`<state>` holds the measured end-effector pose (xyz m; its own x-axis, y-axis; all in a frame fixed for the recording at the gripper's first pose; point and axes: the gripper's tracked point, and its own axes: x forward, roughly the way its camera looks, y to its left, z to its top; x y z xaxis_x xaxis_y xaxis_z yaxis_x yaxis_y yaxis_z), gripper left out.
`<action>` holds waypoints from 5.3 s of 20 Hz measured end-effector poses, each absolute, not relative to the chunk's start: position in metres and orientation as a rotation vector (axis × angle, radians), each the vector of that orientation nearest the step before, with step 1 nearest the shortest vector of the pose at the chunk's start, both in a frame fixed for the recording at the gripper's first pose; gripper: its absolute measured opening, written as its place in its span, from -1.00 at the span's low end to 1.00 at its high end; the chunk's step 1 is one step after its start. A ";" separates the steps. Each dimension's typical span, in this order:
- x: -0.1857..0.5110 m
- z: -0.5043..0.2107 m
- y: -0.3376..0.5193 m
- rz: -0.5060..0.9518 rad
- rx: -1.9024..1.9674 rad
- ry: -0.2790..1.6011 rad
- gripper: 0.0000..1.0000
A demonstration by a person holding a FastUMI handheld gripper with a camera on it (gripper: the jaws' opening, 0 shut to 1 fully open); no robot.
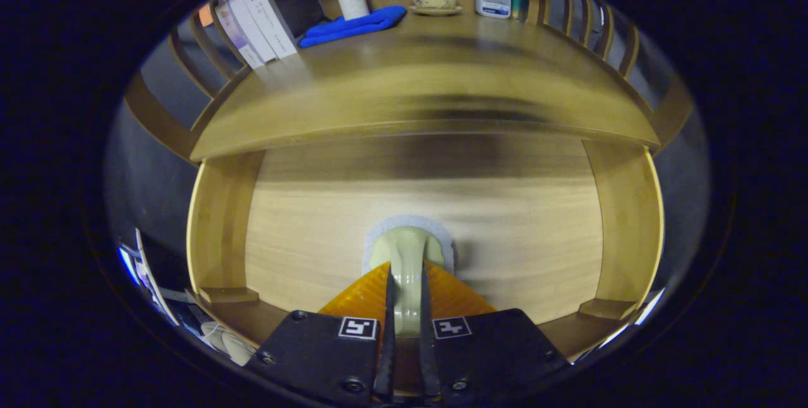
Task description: Pull open the drawer, take out the items inside it, and place them on the countertop above the cabinet.
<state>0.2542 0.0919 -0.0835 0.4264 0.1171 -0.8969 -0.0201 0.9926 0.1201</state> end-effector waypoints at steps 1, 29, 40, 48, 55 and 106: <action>0.252 -0.074 0.091 0.093 0.104 1.112 -0.62; 0.419 0.047 0.101 -0.030 0.046 0.931 -0.62; 0.451 0.021 0.096 -0.062 0.019 0.927 -0.02; 0.428 0.022 0.098 -0.028 0.047 0.844 0.56; 0.400 0.040 0.090 -0.014 0.052 0.713 0.56; 0.100 -0.099 0.088 0.051 0.052 0.192 0.99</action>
